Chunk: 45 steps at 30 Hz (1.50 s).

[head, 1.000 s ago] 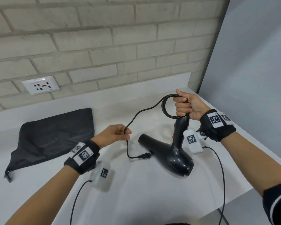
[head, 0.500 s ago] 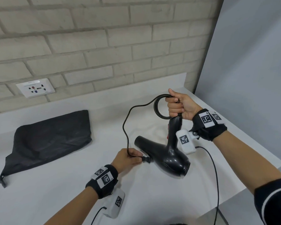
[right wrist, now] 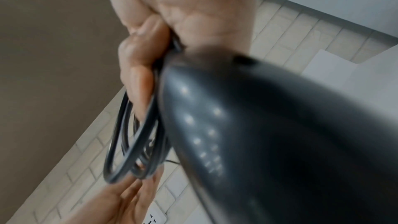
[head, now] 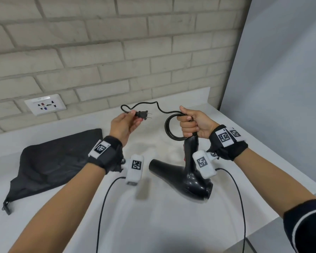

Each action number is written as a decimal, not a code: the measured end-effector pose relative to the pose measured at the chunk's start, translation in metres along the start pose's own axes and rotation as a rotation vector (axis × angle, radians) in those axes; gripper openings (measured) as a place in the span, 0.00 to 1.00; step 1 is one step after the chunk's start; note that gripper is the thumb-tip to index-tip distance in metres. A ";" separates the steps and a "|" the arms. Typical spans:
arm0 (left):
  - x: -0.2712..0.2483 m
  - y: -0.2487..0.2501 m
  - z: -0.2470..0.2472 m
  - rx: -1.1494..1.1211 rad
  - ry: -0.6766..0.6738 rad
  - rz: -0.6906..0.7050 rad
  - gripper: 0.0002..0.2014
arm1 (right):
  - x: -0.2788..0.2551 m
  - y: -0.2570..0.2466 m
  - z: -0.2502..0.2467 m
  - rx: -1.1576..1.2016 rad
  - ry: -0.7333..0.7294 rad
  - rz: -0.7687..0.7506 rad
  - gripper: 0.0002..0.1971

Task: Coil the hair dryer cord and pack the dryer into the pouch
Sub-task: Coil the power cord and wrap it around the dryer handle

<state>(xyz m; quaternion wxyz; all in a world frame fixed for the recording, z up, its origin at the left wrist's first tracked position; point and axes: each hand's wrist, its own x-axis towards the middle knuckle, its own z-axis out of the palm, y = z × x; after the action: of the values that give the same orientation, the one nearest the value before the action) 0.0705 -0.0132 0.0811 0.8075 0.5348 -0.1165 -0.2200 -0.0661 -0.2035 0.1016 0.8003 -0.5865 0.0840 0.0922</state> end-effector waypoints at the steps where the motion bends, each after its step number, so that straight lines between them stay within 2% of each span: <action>1: 0.002 0.000 0.008 0.010 -0.021 -0.010 0.07 | 0.001 0.000 0.002 -0.012 -0.005 0.000 0.32; 9: -0.010 -0.024 0.040 0.047 -0.186 -0.199 0.09 | 0.007 0.001 0.007 -0.022 -0.014 -0.015 0.33; 13: -0.016 -0.020 0.044 0.031 -0.248 -0.292 0.10 | 0.008 0.001 0.005 -0.022 0.003 -0.022 0.33; 19: -0.022 -0.016 0.048 0.143 -0.313 -0.429 0.11 | 0.009 0.000 0.002 -0.028 0.037 -0.030 0.32; 23: -0.023 -0.011 0.049 0.204 -0.347 -0.472 0.11 | 0.010 0.000 0.003 -0.038 0.080 -0.037 0.33; 28: -0.028 -0.005 0.050 0.274 -0.364 -0.463 0.13 | 0.010 -0.001 0.006 -0.063 0.113 -0.060 0.32; 34: -0.032 -0.005 0.056 0.221 -0.404 -0.484 0.15 | 0.017 0.000 0.004 -0.046 0.110 -0.076 0.32; 37: -0.036 0.002 0.059 0.239 -0.478 -0.477 0.22 | 0.021 -0.001 0.006 -0.048 0.116 -0.086 0.32; 38: -0.038 0.005 0.061 0.294 -0.500 -0.454 0.22 | 0.023 -0.002 0.007 -0.051 0.126 -0.086 0.32; 42: -0.041 0.007 0.061 0.491 -0.482 -0.411 0.02 | 0.028 -0.005 0.007 -0.070 0.132 -0.088 0.33; 45: -0.044 0.012 0.054 0.499 -0.468 -0.421 0.10 | 0.031 -0.006 0.004 -0.041 0.156 -0.093 0.33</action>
<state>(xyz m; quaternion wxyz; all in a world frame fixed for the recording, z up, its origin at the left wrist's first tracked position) 0.0120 -0.0323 0.1156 0.5415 0.6622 -0.2351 -0.4615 -0.0347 -0.2001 0.1007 0.7826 -0.6114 0.1168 0.0108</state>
